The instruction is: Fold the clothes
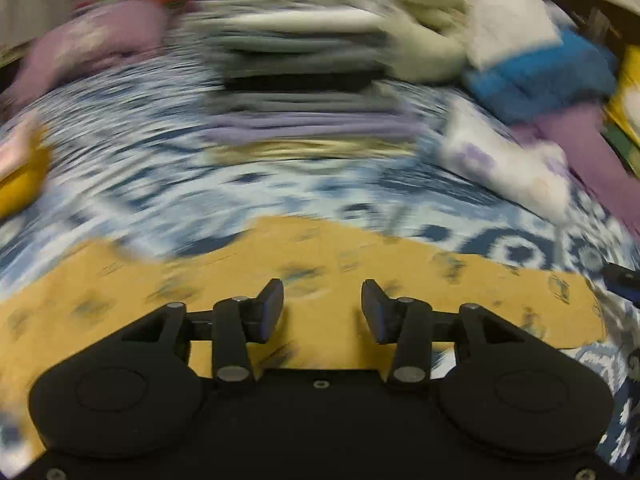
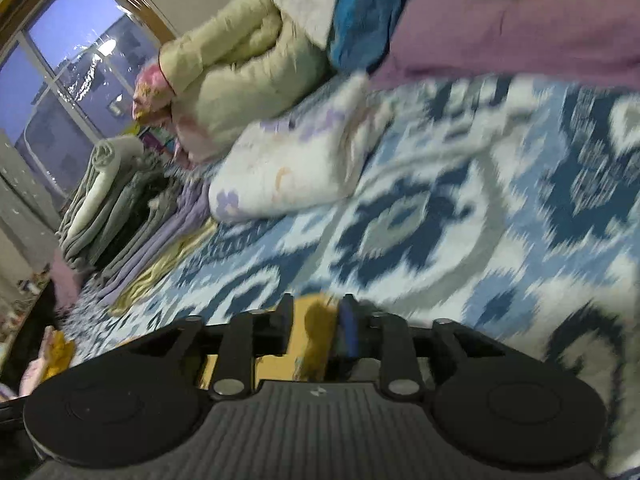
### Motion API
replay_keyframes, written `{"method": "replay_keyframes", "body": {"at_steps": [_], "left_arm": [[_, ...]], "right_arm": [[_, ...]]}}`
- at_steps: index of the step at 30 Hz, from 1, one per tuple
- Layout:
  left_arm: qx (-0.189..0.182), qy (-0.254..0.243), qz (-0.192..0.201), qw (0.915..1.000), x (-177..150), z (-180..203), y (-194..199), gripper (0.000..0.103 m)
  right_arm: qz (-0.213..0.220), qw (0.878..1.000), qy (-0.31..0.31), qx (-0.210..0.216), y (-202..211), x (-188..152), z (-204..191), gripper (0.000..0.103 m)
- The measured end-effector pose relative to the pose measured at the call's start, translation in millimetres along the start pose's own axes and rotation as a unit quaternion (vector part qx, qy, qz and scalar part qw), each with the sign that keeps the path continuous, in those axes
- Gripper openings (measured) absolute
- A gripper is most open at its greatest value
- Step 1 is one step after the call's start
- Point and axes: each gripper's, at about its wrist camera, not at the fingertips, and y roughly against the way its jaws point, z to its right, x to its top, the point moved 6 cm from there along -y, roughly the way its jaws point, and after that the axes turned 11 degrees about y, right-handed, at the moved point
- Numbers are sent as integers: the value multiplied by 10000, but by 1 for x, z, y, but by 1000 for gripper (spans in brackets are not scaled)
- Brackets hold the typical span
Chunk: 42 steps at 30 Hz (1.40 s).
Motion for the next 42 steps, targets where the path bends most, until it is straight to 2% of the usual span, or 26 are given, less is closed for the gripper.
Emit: {"method": "replay_keyframes", "body": {"at_steps": [2, 5, 7, 9, 12, 14, 17, 22, 23, 24, 25, 26, 28, 30, 33, 34, 35, 37, 38, 40, 42], "left_arm": [[143, 209, 83, 9996, -10, -26, 26, 41], [239, 265, 58, 9993, -35, -53, 62, 41], [357, 244, 29, 9991, -54, -68, 84, 41], [504, 372, 29, 9980, -68, -84, 104, 41], [528, 1061, -117, 9929, -85, -115, 127, 43], [474, 1525, -243, 9869, -95, -134, 137, 46], [379, 1814, -298, 9822, -109, -142, 141, 48], [220, 2290, -389, 9724, -131, -156, 147, 46], [188, 2385, -407, 9701, -135, -159, 148, 46], [156, 2479, -425, 9677, -140, -161, 150, 34], [124, 2573, -443, 9652, -144, -164, 151, 9], [111, 2646, -450, 9632, -147, -166, 153, 0], [185, 2681, -405, 9624, -145, -170, 158, 0], [264, 2693, -395, 9619, -144, -173, 162, 0], [216, 2790, -546, 9585, -150, -179, 158, 0], [219, 2677, -446, 9622, -147, -177, 162, 2], [265, 2493, -311, 9676, -143, -174, 166, 4], [399, 2189, -77, 9749, -135, -170, 173, 10], [401, 2173, 11, 9753, -132, -171, 174, 12], [405, 2323, 101, 9717, -128, -180, 171, 25], [498, 2496, 175, 9669, -126, -192, 168, 25]], "right_arm": [[220, 9992, 253, 207, 12, 5, -14, 30], [196, 9929, 721, 924, 22, -2, -53, 29], [-192, 9839, 811, 1583, 20, -17, -80, 29], [-775, 9698, 767, 2181, 16, -37, -105, 29], [-1381, 9584, 891, 2334, 17, -62, -123, 31], [-1780, 9503, 725, 2449, 21, -78, -125, 37], [-2208, 9413, 537, 2498, 29, -101, -123, 40], [-2429, 9355, 230, 2556, 51, -122, -126, 39], [-2454, 9352, 196, 2547, 54, -126, -126, 39], [-2456, 9356, 205, 2527, 58, -129, -128, 39], [-2450, 9358, 239, 2524, 62, -133, -130, 38], [-2423, 9376, 337, 2470, 65, -136, -131, 28], [-2384, 9425, 542, 2278, 70, -142, -135, 9], [-2330, 9485, 396, 2110, 75, -138, -129, 9], [-2386, 9500, 595, 1923, 79, -144, -125, 8], [-2348, 9513, 519, 1928, 81, -141, -124, 14], [-2297, 9529, 418, 1934, 84, -137, -123, 24], [-1844, 9639, 534, 1843, 94, -123, -123, 39], [-1583, 9688, 696, 1775, 99, -116, -125, 39], [-1254, 9688, 979, 1898, 103, -110, -136, 39], [-1141, 9632, 1273, 2076, 103, -114, -152, 39]]}}
